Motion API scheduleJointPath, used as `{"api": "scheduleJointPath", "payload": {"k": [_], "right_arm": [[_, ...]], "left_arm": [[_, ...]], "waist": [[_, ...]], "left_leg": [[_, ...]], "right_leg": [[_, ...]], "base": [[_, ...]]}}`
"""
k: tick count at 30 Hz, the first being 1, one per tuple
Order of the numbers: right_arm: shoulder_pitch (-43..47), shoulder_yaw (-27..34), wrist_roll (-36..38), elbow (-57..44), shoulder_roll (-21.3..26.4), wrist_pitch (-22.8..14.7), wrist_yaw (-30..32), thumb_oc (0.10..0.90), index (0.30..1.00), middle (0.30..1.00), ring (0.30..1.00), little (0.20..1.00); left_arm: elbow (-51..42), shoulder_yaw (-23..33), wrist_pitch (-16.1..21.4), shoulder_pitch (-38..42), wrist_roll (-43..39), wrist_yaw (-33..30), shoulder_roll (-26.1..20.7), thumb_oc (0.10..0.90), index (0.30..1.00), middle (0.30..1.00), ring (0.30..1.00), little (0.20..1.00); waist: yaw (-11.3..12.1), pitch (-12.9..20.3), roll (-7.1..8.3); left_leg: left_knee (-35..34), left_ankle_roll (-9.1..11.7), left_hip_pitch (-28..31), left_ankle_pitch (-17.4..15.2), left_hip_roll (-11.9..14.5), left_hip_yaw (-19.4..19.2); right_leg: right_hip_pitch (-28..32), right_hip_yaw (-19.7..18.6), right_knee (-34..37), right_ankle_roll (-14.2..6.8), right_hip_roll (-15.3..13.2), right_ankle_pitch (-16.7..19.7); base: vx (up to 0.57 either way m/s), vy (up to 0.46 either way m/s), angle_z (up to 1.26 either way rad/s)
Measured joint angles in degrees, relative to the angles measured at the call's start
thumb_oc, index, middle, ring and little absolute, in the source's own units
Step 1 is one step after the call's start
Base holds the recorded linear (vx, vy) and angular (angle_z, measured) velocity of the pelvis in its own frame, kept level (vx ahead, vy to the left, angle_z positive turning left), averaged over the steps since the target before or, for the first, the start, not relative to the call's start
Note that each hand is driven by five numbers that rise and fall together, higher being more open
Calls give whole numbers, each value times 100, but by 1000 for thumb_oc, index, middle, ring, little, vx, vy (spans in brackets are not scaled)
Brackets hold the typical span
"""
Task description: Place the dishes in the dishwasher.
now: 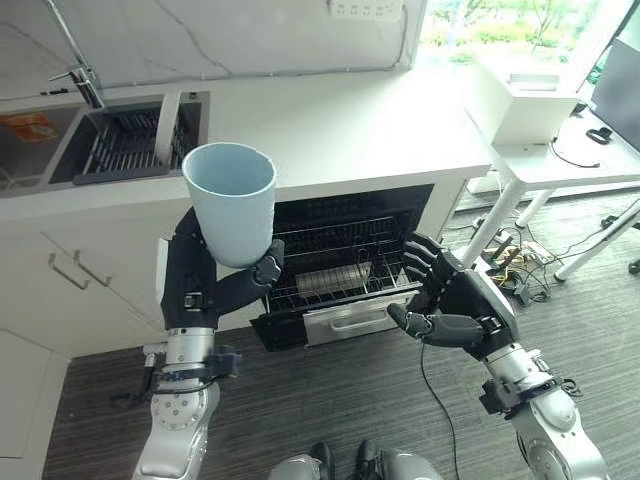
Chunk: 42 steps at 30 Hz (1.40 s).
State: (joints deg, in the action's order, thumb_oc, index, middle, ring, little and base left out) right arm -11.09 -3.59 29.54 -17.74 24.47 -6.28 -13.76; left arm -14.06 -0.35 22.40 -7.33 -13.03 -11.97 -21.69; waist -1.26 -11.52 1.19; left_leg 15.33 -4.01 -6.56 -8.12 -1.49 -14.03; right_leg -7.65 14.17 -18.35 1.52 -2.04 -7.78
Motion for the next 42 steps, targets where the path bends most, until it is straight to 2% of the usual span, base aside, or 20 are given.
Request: {"api": "scheduleJointPath", "payload": {"k": [1, 5, 9, 10, 13, 14, 16, 19, 20, 23, 24, 26, 28, 30, 31, 32, 33, 34, 37, 42], "right_arm": [[34, -1, 0, -19, -2, 22, 3, 800, 900, 900, 900, 900], [89, -6, -2, -39, 0, 152, 9, 800, 900, 900, 900, 900], [92, -5, 107, -53, 9, 166, 54, 800, 900, 900, 900, 900], [79, -10, 114, -51, -17, 145, 53, 800, 900, 900, 900, 900], [-31, -16, 116, -48, -83, -16, 2, 800, 900, 900, 900, 900], [-14, -42, 111, -51, -209, -52, 5, 800, 900, 900, 900, 900], [-9, -135, 92, -127, -225, -52, 32, 800, 900, 900, 900, 900], [146, -302, 93, -245, -222, -51, 42, 800, 900, 900, 900, 900], [257, -300, 93, -199, -206, -37, 60, 800, 900, 900, 900, 900], [641, -308, 134, -246, -156, 45, 123, 800, 900, 900, 900, 900], [738, -282, 231, -237, -105, 93, 129, 800, 900, 900, 900, 900], [734, -184, 278, -344, -88, 106, 160, 800, 900, 900, 900, 900], [754, -81, 322, -345, 64, 171, 192, 800, 900, 900, 900, 900], [634, 162, 319, -338, 91, 200, 342, 800, 900, 900, 900, 900], [591, 327, 318, -337, 125, 205, 431, 800, 900, 900, 900, 900], [590, 395, 318, -337, 141, 207, 457, 800, 900, 900, 900, 900], [614, 489, 318, -337, 187, 206, 488, 800, 900, 900, 900, 900], [627, 483, 318, -330, 159, 206, 534, 800, 900, 900, 900, 900], [662, 194, 316, -278, 153, 209, 533, 800, 900, 900, 900, 900], [644, 104, 509, -128, -64, 282, 535, 800, 900, 900, 900, 900]], "left_arm": [[4, 3, -1, -12, -6, -5, -1, 400, 300, 300, 300, 300], [9, 2, -3, -2, -2, -9, -1, 400, 300, 300, 300, 300], [12, 8, 23, -1, 43, 5, -68, 400, 300, 300, 300, 300], [65, 7, 43, 39, 47, 12, -100, 400, 300, 300, 300, 300], [455, 17, 42, 201, 39, 140, -165, 400, 300, 300, 300, 300], [737, 9, -7, 442, 41, 153, -179, 400, 300, 300, 300, 300], [723, 8, -44, 413, 42, 133, -185, 400, 300, 300, 300, 300], [575, -11, -71, 369, 45, 100, -242, 400, 300, 300, 300, 300], [554, -4, -75, 382, 45, 98, -235, 400, 300, 300, 300, 300], [178, 26, -143, 173, 44, -153, -316, 400, 300, 300, 300, 300], [159, 9, -198, 156, 40, -154, -286, 400, 300, 300, 300, 300], [-13, -5, -245, 141, 43, -137, -336, 400, 300, 300, 300, 300], [-123, -53, -246, 183, 39, -93, -286, 400, 300, 300, 300, 300], [-137, -233, -257, 309, 18, 45, -228, 400, 300, 300, 300, 300], [-114, -406, -258, 428, 11, 153, -208, 400, 300, 300, 300, 300], [-119, -479, -257, 462, 12, 183, -207, 400, 300, 300, 300, 300], [-117, -596, -247, 506, 16, 205, -209, 400, 300, 300, 300, 300], [-85, -658, -247, 506, 23, 209, -226, 400, 300, 300, 300, 300], [127, -630, -235, 591, 68, -264, -310, 400, 300, 300, 300, 300], [700, -660, -204, 688, 1013, -962, -430, 400, 300, 300, 300, 300]], "waist": [[23, 0, 1], [139, 1, 13], [134, -2, 20], [135, -48, 56], [129, -93, 195], [-9, -222, 241], [-13, -258, 205], [133, -361, 342], [219, -352, 474], [493, -340, 727], [422, -349, 656], [289, -346, 612], [172, -335, 550], [-2, -324, 488], [-161, -321, 373], [-215, -318, 309], [-318, -321, 189], [-330, -320, 165], [-338, -314, 172], [-354, 95, 277]], "left_leg": [[-74, -122, 40, 55, -74, -6], [-160, -151, 175, 61, -187, -2], [-102, -330, 281, -67, -40, 211], [-35, -381, 255, -104, 7, 307], [262, -241, 131, -242, -104, 548], [389, -261, 102, -274, -242, 883], [518, -214, 68, -310, -249, 1092], [796, -132, 75, -398, -225, 1382], [833, -49, 81, -430, -220, 1434], [859, 270, 46, -545, -73, 1538], [852, 406, 22, -580, 101, 1629], [754, 509, -25, -614, 738, 1119], [491, 725, -37, -211, 1212, 350], [317, 627, 28, -260, 1667, -642], [247, 706, 73, -129, 1919, -1190], [213, 752, 89, -14, 1975, -1379], [106, 891, 145, 376, 1960, -1380], [61, 1032, 171, 426, 1820, -1322], [200, 866, 167, 224, 1555, -1179], [490, 879, 31, 61, 1640, -1132]], "right_leg": [[-59, -4, -78, -67, -81, -43], [14, -89, -76, -138, -151, -72], [335, -131, 150, -353, 48, 182], [74, -285, -278, -508, 48, 85], [-407, -804, -429, -623, -545, 14], [-621, -1478, -202, -954, -938, 233], [-861, -1870, 99, -1129, -1167, 514], [-844, -1708, 199, -1066, -1213, 694], [-847, -1629, -92, -1064, -1142, 693], [-281, -1055, 466, -944, -896, 934], [-164, -809, 564, -865, -804, 1118], [-129, -471, 565, -648, -641, 973], [-134, -80, 513, -475, -609, 859], [-68, 376, 489, -374, -770, 768], [-28, 668, 436, -367, -869, 742], [-20, 735, 428, -368, -898, 739], [1, 797, 415, -444, -934, 698], [11, 771, 403, -512, -1005, 709], [16, 531, 490, -728, -1233, 852], [22, 518, 551, -753, -1203, 923]], "base": [[86, 108, 8], [121, 108, -5], [119, -52, 9], [137, -242, 31], [216, -419, 50], [279, -481, 104], [236, -451, 81], [128, -491, 59], [114, -445, 34], [61, -328, 11], [19, -230, 50], [-21, -235, 78], [-14, -158, 78], [-65, -100, 110], [-53, -19, 115], [-22, 24, 101], [-117, 32, 53], [-103, 41, 28], [-21, 51, -7], [22, 3, -1]]}}
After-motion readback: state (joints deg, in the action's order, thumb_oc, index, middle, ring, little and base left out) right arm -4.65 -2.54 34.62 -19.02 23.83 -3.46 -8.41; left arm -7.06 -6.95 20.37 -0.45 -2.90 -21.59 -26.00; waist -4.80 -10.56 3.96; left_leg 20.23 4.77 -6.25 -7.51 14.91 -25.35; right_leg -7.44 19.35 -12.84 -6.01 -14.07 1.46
